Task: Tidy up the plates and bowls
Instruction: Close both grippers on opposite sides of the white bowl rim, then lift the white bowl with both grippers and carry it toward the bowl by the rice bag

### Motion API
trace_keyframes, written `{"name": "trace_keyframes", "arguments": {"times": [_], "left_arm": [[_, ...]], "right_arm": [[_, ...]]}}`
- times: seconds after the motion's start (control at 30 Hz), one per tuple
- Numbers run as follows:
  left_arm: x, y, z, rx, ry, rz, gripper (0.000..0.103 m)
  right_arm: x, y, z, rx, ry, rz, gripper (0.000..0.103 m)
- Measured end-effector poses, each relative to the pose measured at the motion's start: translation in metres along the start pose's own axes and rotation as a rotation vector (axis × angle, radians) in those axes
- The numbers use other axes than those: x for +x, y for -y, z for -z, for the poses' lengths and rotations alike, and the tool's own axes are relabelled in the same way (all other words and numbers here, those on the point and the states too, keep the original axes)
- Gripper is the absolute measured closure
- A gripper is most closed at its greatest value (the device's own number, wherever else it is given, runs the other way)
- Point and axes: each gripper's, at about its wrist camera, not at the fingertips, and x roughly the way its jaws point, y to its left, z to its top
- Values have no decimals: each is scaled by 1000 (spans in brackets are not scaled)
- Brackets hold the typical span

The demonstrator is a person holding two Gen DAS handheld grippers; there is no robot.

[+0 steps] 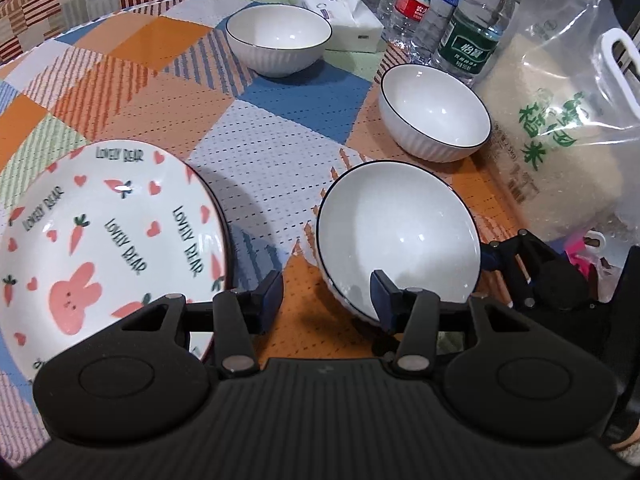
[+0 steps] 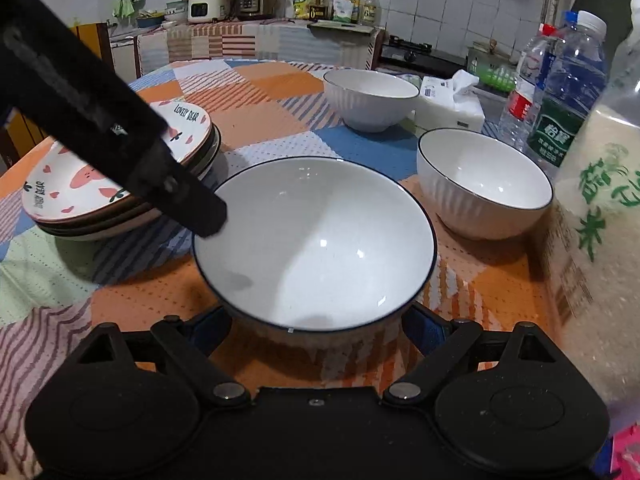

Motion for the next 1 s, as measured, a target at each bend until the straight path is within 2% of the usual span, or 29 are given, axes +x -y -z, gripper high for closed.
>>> {"name": "trace_keyframes", "arguments": {"times": [0.07, 0.1, 0.13, 0.2, 0.6, 1.0], "left_arm": [[7, 1, -1, 0, 0, -4, 60], [10, 2, -2, 2, -3, -5, 64], [13, 2, -2, 0, -4, -5, 69], [17, 3, -2, -1, -13, 4, 86], [-1, -7, -2, -35, -14, -18, 87], [1, -17, -2, -59, -21, -64, 87]], "right_arm": [[4, 1, 0, 4, 10, -12, 9], [6, 1, 0, 6, 16, -13, 9], [7, 1, 1, 5, 22, -13, 8], [8, 1, 4, 6, 40, -15, 8], [4, -6, -8, -18, 56, -48, 8], [19, -7, -23, -171, 66, -116, 8]]}}
